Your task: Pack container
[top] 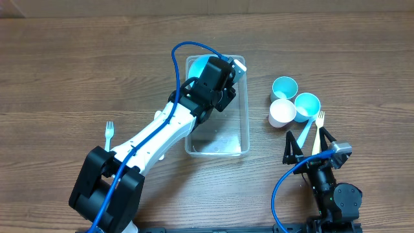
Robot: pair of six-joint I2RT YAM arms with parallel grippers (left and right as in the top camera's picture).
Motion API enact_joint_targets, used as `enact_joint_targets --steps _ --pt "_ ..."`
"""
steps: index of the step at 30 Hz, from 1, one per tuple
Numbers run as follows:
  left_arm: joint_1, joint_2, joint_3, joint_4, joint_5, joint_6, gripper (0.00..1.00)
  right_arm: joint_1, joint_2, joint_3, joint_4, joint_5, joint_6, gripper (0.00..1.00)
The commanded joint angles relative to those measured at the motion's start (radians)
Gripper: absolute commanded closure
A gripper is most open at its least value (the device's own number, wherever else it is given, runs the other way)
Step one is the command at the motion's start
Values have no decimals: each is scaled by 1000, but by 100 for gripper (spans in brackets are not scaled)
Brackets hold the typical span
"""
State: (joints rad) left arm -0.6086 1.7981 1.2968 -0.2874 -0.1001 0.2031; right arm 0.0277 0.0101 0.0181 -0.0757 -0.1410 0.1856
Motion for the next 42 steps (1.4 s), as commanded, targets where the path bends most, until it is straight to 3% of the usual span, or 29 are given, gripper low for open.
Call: enact_joint_targets --steps 1,7,10,11,12,14,16,19,23,26,34,36,39,42 --pt "-3 14 14 7 15 11 41 5 -7 -10 6 9 -3 0" --pt "4 6 24 45 -7 -11 41 5 -7 -10 6 9 -3 0" --pt "10 -33 71 -6 -180 -154 40 5 -7 -10 6 9 -3 0" --pt "24 -66 98 -70 -282 -277 40 5 -7 -10 6 9 -3 0" --pt "42 -89 117 -122 -329 -354 32 5 -7 -10 6 9 -3 0" --pt "103 -159 150 -243 -350 -503 6 5 -7 -10 6 9 -3 0" --pt "185 -231 158 -362 -344 -619 0 5 -7 -10 6 9 -3 0" --pt "351 -304 158 -553 -325 -721 0 5 -7 -10 6 9 -3 0" --pt "538 -301 157 -693 -173 -727 0 5 -7 -10 6 9 -3 0" --pt "612 -298 157 -715 -104 -727 0 5 -7 -10 6 9 -3 0" --pt "615 -298 157 -714 -105 -727 0 5 -7 -10 77 16 -2 0" --pt "615 -298 157 -714 -105 -727 0 5 -7 25 117 -68 3 0" --pt "615 -298 157 -714 -105 -727 0 5 47 287 -130 40 27 0" --pt "615 -298 157 -714 -105 -727 0 5 260 606 -430 77 -12 0"
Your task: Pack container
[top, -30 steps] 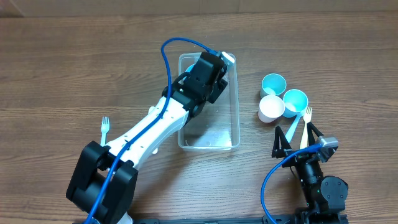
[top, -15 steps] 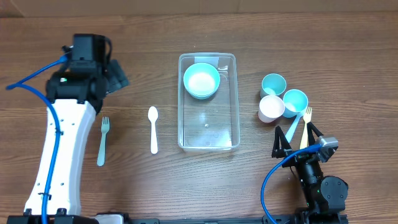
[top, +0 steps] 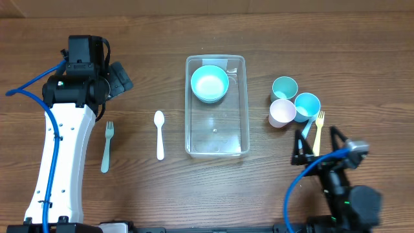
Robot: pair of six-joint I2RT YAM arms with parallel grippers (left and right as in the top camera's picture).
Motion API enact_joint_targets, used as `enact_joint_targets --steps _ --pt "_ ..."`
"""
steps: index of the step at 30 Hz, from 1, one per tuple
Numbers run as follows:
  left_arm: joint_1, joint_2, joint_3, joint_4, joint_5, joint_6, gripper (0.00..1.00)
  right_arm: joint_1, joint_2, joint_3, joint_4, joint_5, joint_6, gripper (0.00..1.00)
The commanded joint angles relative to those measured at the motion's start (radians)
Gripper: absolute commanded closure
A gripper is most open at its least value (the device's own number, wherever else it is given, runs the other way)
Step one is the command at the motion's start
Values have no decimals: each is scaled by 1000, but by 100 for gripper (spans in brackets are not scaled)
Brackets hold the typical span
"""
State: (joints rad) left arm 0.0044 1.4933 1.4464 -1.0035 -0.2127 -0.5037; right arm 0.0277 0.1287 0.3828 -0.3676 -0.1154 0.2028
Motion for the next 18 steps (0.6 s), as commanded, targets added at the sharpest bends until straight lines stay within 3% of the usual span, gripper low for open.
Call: enact_joint_targets --steps 1,5,8,13,18 --pt "2 7 7 2 8 -20 0 5 239 341 -235 51 -29 0" --pt "2 7 7 2 8 -20 0 5 731 727 -607 51 -54 0" --pt "2 7 7 2 8 -21 0 5 1000 896 -777 55 -54 0" --pt "2 7 7 2 8 -20 0 -13 1257 928 -791 308 -53 0" --pt "2 7 7 2 8 -20 0 -115 1379 927 -715 258 -46 0"
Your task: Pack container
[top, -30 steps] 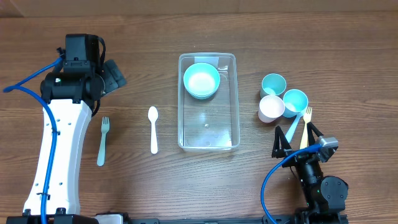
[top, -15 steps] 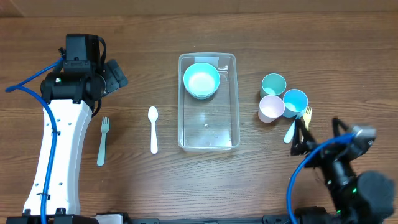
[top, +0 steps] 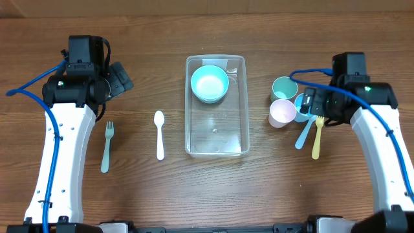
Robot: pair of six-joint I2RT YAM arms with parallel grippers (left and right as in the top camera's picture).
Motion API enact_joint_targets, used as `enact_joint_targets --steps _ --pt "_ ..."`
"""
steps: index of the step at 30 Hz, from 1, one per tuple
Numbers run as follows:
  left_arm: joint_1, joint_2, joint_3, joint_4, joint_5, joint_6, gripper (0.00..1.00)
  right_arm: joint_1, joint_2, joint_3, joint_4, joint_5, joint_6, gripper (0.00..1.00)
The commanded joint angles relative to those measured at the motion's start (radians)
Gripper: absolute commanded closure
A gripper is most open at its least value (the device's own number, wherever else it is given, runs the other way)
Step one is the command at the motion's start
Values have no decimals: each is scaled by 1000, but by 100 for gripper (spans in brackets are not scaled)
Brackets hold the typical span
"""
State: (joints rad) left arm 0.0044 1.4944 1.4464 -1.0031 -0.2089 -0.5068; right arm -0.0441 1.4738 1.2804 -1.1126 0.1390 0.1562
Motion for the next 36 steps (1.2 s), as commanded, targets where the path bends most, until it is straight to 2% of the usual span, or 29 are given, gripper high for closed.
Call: enact_joint_targets --steps 1,6,7,9,11,19,27,31,36 --pt "2 6 7 2 4 -17 0 -54 42 30 48 -33 0 0" --pt "2 6 7 2 4 -18 0 -65 79 13 161 -75 -8 1" --pt "2 6 7 2 4 -17 0 -65 90 2 179 -79 -8 6" --pt "2 6 7 2 4 -18 0 -65 119 -19 204 -82 -8 23" --pt "2 6 7 2 4 -17 0 -65 135 -19 204 -82 -16 30" --pt "2 6 7 2 4 -17 0 -68 212 -35 210 -119 -34 32" --pt "2 6 7 2 4 -18 0 -147 227 -126 306 -231 -34 32" --pt "2 6 7 2 4 -17 0 -147 227 -151 330 -232 -34 43" --pt "2 6 7 2 4 -18 0 -147 227 -180 361 -246 -34 63"
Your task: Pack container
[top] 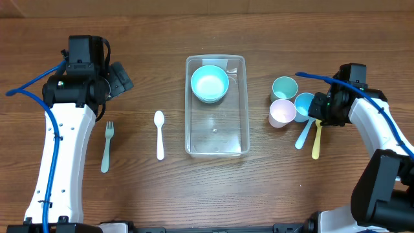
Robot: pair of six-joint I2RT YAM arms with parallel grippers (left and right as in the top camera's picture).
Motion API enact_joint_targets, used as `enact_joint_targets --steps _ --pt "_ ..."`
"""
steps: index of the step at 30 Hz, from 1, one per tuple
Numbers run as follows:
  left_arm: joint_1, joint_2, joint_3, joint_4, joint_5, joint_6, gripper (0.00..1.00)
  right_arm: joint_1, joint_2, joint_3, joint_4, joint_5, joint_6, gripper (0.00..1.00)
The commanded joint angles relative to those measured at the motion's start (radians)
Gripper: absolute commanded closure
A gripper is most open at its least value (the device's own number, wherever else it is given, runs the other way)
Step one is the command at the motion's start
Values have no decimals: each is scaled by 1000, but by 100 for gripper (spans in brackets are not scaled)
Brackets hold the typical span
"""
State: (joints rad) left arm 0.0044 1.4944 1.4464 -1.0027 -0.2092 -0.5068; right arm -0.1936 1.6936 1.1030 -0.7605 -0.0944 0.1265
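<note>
The clear plastic container [217, 136] stands mid-table with a teal bowl [209, 83] lying in its far end. To its right are three cups, touching: a teal cup [284, 87], a white cup [282, 112] and a blue cup [305, 103]. My right gripper [316, 109] is at the blue cup's right side, open; its fingertips are hard to make out. A blue spoon [302, 134] and a yellow fork [316, 139] lie just below it. My left gripper [121, 76] hangs open and empty at the far left.
A white spoon [159, 134] lies left of the container. Further left, a pale green fork [107, 147] lies beside my left arm. The near half of the container holds nothing.
My right gripper has shifted from beside the cups to sit against the blue cup's right side, and the arm's pose has changed. The left arm and all the objects are where they were.
First my left gripper was over the container's far end with the teal bowl, and the right arm was folded at the front right. Then the bowl lay in the container and the left arm was back at the far left. The right arm then stood by the cups, and is now against the blue one.
</note>
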Motion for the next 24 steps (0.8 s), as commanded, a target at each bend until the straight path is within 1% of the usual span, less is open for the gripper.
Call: enact_joint_targets --steps 1,3,4,5,8,10,14,17,21,24 --pt "2 6 7 1 5 -17 0 2 7 -3 12 -13 -4 72" --pt "2 6 7 1 4 -17 0 3 7 -2 16 -13 0 80" --pt "2 6 7 2 5 -18 0 3 6 2 14 -13 0 83" --pt "2 6 7 1 4 -18 0 3 6 10 10 -13 0 84" --pt "2 6 7 2 4 -17 0 2 3 57 -31 -12 0 92" --pt "2 6 7 2 5 -18 0 2 -13 101 -66 -11 0 95" --pt "2 6 7 1 5 -17 0 2 -85 216 -179 92 -1 96" --pt "2 6 7 1 5 -18 0 15 -134 299 -270 93 -1 96" --pt "2 6 7 1 5 -18 0 127 -192 443 -420 93 -2 96" --pt "2 6 7 2 5 -17 0 275 -216 489 -468 93 -4 96"
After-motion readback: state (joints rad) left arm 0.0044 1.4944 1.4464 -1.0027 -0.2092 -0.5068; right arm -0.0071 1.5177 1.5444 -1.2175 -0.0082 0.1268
